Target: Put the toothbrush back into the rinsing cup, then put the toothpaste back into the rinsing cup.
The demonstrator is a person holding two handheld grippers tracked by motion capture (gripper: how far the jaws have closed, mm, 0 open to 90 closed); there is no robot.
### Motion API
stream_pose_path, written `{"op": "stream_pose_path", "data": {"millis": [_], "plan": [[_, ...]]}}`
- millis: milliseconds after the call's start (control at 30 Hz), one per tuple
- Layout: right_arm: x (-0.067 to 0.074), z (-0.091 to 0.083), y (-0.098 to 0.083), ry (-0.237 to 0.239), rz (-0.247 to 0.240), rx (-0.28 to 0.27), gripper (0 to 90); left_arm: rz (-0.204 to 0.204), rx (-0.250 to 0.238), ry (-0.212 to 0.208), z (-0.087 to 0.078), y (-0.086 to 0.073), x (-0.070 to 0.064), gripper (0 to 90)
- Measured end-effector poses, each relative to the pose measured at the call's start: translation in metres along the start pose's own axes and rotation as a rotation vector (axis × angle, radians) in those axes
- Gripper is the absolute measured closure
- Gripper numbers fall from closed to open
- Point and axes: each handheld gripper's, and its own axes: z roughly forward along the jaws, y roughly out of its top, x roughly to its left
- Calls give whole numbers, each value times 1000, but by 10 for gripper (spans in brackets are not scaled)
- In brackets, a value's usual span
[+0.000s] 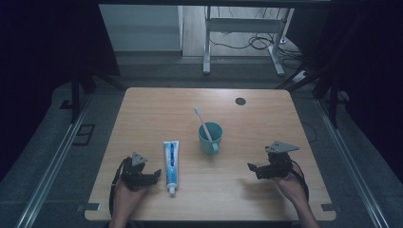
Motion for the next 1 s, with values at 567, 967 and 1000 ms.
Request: {"op": "stream_pose_path", "data": {"millis": [567, 967, 1000], "plan": [[-3, 8, -33, -2, 24, 45, 12, -10, 9, -1, -1, 2, 0, 142], [-2, 18, -41, 1, 7, 83, 26, -15, -31, -3, -13, 8, 1, 182], [-2, 19, -43, 3, 3, 96, 30, -15, -31, -8, -13, 8, 1, 194]]}}
